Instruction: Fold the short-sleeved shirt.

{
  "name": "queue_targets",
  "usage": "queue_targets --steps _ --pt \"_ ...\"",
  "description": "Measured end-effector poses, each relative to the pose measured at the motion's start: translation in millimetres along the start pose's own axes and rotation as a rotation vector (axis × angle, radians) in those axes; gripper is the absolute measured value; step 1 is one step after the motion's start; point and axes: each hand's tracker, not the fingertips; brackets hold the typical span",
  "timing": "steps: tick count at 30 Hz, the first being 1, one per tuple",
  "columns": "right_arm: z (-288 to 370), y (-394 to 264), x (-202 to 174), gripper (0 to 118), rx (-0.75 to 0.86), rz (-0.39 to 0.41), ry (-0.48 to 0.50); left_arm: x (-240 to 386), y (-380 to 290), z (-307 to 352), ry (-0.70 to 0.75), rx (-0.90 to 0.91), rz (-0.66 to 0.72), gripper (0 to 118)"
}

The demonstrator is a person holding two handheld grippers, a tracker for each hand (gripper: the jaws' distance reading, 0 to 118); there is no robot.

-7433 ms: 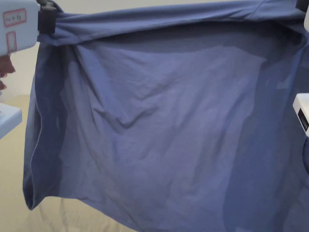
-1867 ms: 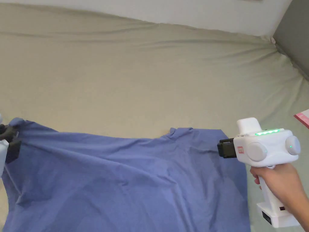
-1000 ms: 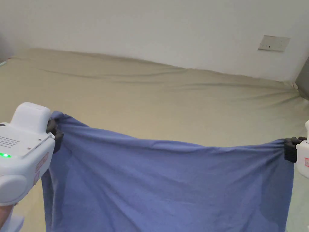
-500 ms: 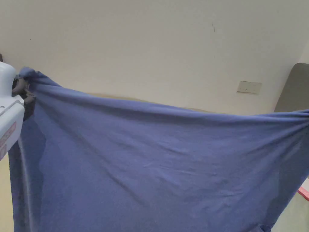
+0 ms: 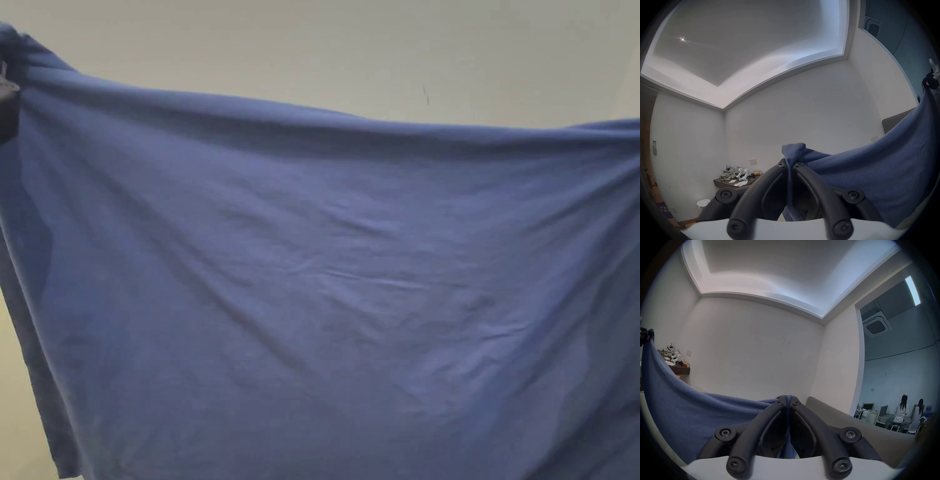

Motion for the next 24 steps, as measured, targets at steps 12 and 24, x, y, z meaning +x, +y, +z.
queue_targets --steps 12,24 --pt "-98 34 -15 6 0.019 0.083 -0.067 -1 24 -78 -0.039 -0.063 -0.046 0" --pt "-205 26 -55 6 0.036 0.172 -0.146 3 14 -120 -0.037 -0.135 -0.062 0"
